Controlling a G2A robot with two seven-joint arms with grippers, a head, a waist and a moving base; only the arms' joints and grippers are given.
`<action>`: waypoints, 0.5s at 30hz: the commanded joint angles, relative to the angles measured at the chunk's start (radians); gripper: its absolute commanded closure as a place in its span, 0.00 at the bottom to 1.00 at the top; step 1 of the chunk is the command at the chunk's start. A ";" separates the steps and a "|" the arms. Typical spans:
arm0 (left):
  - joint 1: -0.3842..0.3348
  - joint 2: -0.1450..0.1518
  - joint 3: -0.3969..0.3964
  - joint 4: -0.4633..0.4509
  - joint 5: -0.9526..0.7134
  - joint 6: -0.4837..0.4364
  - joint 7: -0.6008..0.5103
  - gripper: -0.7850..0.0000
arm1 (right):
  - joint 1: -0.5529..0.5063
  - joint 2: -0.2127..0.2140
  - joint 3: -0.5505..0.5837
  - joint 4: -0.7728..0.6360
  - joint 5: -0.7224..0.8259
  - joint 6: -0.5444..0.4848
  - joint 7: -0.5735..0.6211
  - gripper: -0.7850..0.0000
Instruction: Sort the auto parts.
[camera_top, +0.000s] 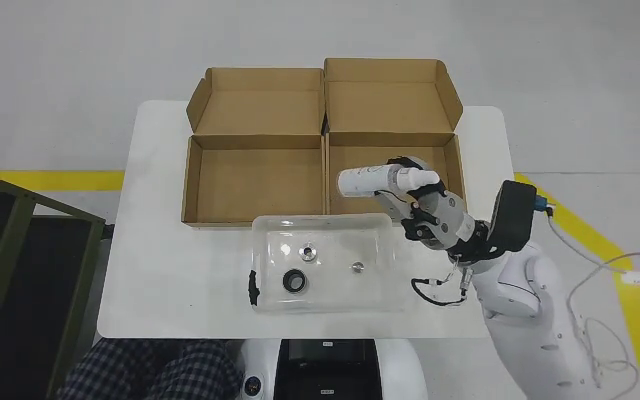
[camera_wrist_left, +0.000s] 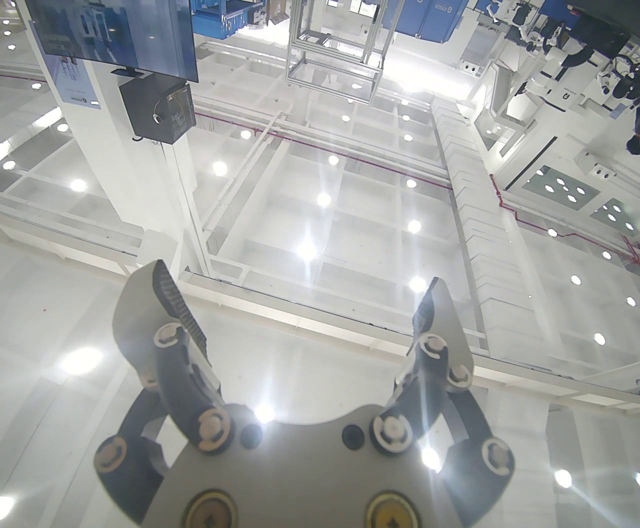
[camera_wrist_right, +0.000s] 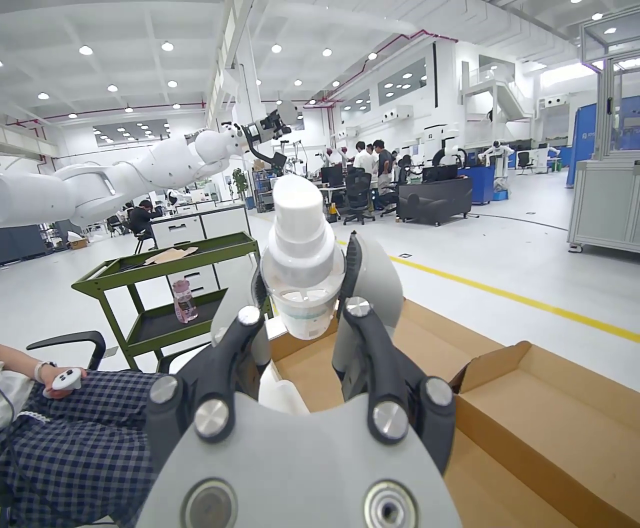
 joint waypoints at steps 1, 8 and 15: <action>0.000 0.000 0.000 0.000 0.000 0.000 0.000 0.00 | -0.002 0.000 0.002 0.000 -0.002 0.002 -0.009 1.00; 0.000 0.000 0.000 0.000 0.000 0.000 0.000 0.00 | 0.009 -0.002 -0.008 0.023 0.045 -0.020 -0.019 1.00; 0.000 0.000 0.000 0.000 0.000 0.000 0.000 0.00 | 0.031 -0.003 -0.018 0.056 0.064 -0.024 0.012 1.00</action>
